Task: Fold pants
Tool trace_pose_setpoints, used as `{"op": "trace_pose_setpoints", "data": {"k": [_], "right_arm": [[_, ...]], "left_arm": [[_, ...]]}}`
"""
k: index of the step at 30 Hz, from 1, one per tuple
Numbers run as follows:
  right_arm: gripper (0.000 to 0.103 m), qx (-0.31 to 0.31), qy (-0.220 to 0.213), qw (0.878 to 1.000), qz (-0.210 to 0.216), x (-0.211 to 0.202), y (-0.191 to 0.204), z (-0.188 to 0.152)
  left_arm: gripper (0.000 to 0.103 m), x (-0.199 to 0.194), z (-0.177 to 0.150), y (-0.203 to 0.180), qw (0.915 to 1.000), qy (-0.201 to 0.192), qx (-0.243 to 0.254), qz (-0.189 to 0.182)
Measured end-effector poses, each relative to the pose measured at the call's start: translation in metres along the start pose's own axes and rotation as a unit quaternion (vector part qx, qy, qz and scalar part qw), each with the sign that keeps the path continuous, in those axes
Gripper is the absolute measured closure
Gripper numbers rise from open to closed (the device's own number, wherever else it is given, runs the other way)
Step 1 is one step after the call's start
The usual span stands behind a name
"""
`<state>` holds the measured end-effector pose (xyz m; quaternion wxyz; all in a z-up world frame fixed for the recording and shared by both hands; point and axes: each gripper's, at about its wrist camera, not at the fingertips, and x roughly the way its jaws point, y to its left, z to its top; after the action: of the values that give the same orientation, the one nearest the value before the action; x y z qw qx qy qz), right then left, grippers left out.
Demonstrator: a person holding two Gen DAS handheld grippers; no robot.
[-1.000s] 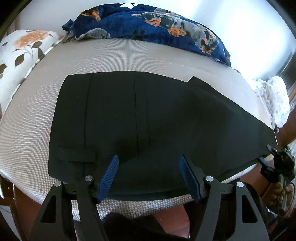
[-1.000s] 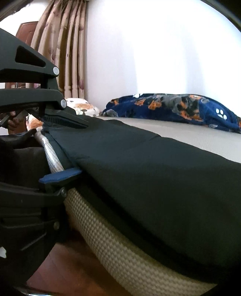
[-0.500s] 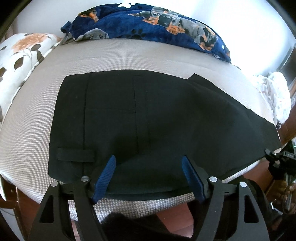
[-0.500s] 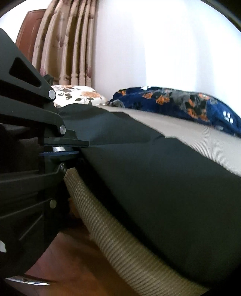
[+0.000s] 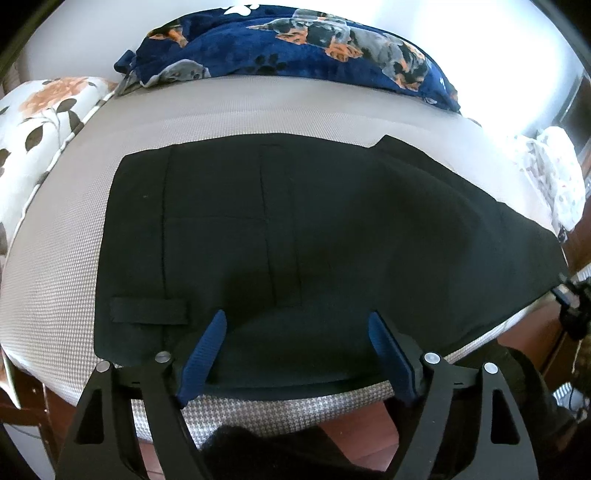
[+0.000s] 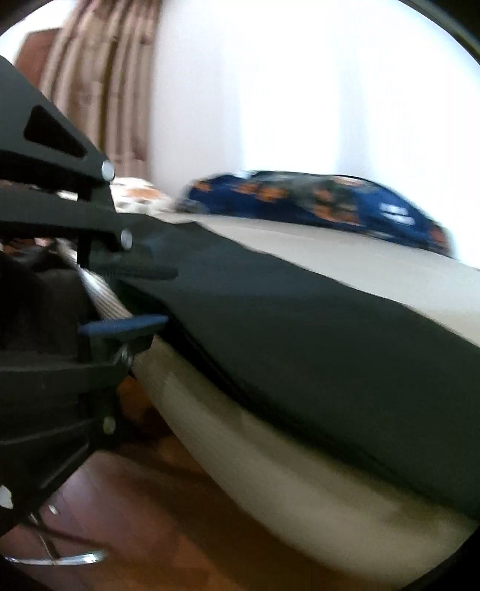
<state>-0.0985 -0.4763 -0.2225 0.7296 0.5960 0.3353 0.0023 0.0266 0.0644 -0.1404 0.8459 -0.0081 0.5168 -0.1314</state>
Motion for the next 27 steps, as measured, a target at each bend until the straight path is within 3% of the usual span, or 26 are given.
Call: {"op": "trace_pose_setpoints", "data": {"k": [6, 11, 15, 17, 23, 27], "right_arm": [[0.071, 0.024, -0.142, 0.987, -0.064, -0.090, -0.047, 0.078], [0.071, 0.070, -0.222, 0.972, -0.020, -0.138, -0.074, 0.104], [0.068, 0.077, -0.231, 0.969, -0.035, -0.143, -0.078, 0.110], [0.060, 0.081, -0.227, 0.970, -0.034, -0.140, -0.082, 0.112], [0.060, 0.067, -0.198, 0.978, -0.024, -0.118, -0.077, 0.123], [0.059, 0.046, -0.175, 0.982, -0.046, -0.101, -0.066, 0.129]], "left_arm": [[0.022, 0.001, 0.000, -0.001, 1.0000, 0.002, 0.005, 0.004], [0.022, 0.000, 0.002, 0.004, 0.9999, 0.002, -0.014, 0.001], [0.022, 0.000, 0.003, 0.006, 0.9998, 0.002, -0.020, 0.001], [0.022, 0.000, 0.002, 0.004, 0.9999, 0.003, -0.015, 0.005], [0.022, 0.002, 0.002, 0.001, 0.9999, 0.005, -0.002, 0.015], [0.022, 0.002, 0.002, 0.001, 0.9999, 0.005, -0.002, 0.015]]}}
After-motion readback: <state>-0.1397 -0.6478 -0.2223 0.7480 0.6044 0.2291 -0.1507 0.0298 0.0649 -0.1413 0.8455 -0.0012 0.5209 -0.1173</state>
